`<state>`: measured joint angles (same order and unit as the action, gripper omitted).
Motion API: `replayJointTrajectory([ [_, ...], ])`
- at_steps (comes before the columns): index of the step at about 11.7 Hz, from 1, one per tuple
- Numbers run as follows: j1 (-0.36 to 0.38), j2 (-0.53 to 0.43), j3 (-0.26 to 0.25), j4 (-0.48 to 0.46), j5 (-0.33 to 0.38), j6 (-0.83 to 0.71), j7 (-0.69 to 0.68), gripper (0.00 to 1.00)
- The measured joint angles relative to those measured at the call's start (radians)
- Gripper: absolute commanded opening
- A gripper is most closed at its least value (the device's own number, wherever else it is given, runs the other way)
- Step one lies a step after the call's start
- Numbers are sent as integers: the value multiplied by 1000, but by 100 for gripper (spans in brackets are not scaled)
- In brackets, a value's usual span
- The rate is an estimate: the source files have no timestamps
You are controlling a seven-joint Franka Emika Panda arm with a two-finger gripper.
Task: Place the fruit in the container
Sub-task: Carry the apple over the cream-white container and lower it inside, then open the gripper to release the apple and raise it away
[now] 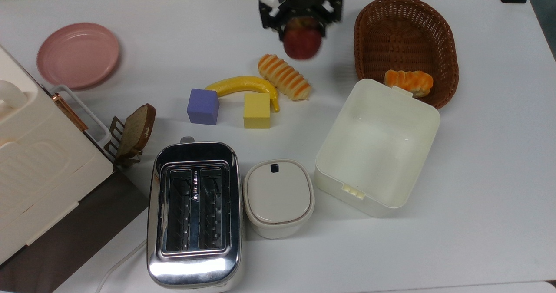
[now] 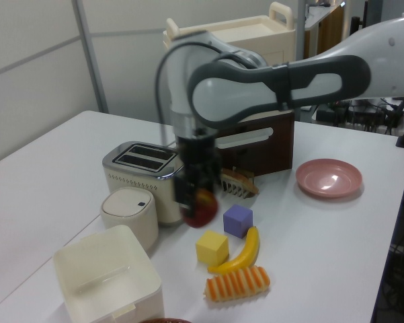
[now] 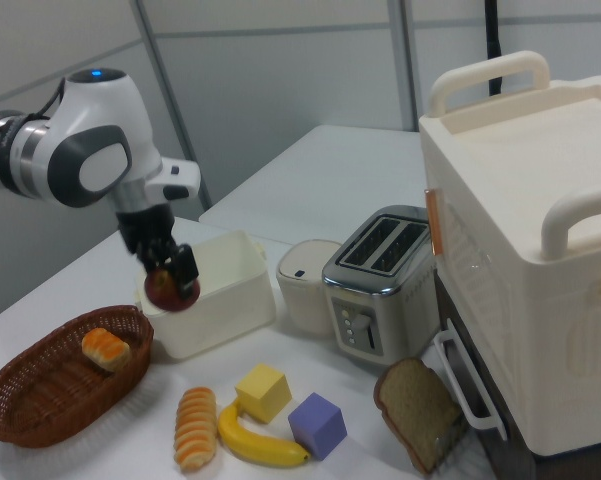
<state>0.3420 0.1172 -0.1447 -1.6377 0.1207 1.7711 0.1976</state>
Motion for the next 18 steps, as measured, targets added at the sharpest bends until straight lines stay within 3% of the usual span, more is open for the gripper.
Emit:
replayJointTrajectory([
  [3, 24, 84, 2, 54, 1, 194, 221, 14],
  [8, 123, 217, -5, 63, 1, 433, 436, 18],
  [10, 155, 274, -26, 91, 1, 480, 489, 44],
  [11, 158, 315, -30, 118, -3, 480, 499, 64],
  [13, 161, 395, -35, 148, -33, 501, 525, 72],
  [16, 178, 437, -35, 165, -76, 523, 583, 100],
  [18, 187, 440, -36, 174, -86, 523, 604, 100],
])
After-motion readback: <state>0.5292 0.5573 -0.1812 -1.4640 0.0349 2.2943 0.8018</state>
